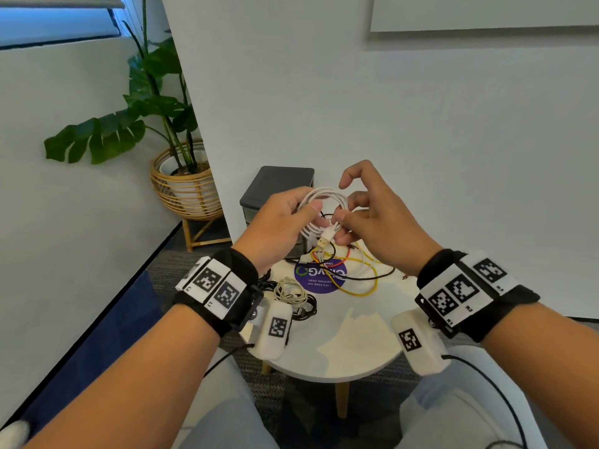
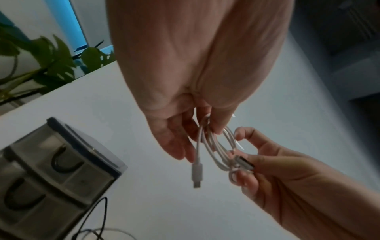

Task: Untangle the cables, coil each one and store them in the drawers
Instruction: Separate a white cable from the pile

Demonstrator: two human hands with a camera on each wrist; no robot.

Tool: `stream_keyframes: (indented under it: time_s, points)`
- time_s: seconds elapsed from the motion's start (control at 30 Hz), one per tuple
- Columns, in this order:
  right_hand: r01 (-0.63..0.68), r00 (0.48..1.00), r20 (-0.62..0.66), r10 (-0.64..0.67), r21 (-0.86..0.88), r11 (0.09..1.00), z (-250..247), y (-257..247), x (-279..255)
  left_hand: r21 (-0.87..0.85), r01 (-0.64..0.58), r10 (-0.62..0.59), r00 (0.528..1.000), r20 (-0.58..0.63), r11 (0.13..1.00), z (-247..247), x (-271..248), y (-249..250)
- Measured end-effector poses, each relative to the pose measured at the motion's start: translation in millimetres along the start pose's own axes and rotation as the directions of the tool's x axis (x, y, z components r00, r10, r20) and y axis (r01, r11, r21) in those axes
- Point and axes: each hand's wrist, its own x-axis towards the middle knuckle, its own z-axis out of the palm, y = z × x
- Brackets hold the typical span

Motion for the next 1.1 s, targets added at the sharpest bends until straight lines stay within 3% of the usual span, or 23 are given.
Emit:
stream_keyframes:
  time_s: [0.1,0.2,0.27,0.37,0.43,0.53,0.7,0.87,0.97,1.1]
  points:
    - [0.013,0.999,0.034,-0.012,-0.029,1.000,-11,1,5,0.188,-0.019,0.007,0.998,0.063,0.982,-9,1,5]
    - [0.034,0.999,0.042,-0.031,-0.062,0.998,-17,3,8,0.433,-0.050,-0.006,0.992,0.126,0.900,-14,4,11]
    - [0.050,0.998,0.027,-0.048,-0.086,0.995,-22,6,10,0.383,-0.017,-0.040,0.989,0.141,0.924,-17,5,11]
    - [0.075,0.997,0.021,-0.072,-0.164,0.984,-27,10,10,0.147,0.093,-0.113,0.985,0.134,0.985,-19,5,6]
    - [0.083,0.996,0.030,-0.078,-0.216,0.973,-28,12,10,-0.030,0.147,-0.145,0.988,0.055,0.989,-17,2,9]
    - [0.079,0.996,0.054,-0.067,-0.250,0.965,-27,13,9,-0.256,0.103,-0.130,0.987,-0.092,0.961,-14,2,14]
    - [0.079,0.995,0.074,-0.067,-0.173,0.982,-27,8,8,-0.166,-0.015,-0.017,0.982,-0.187,0.986,0,4,10]
    - [0.009,0.995,0.103,-0.009,0.003,1.000,-33,7,8,0.244,-0.095,0.126,0.985,-0.114,0.965,2,13,5]
    - [-0.041,0.993,0.116,0.025,0.131,0.991,-35,10,10,0.080,-0.034,0.034,0.999,-0.010,0.996,4,17,6]
    - [-0.139,0.989,0.099,0.111,0.359,0.923,-34,18,12,-0.034,0.018,-0.021,0.996,-0.086,0.999,10,20,6]
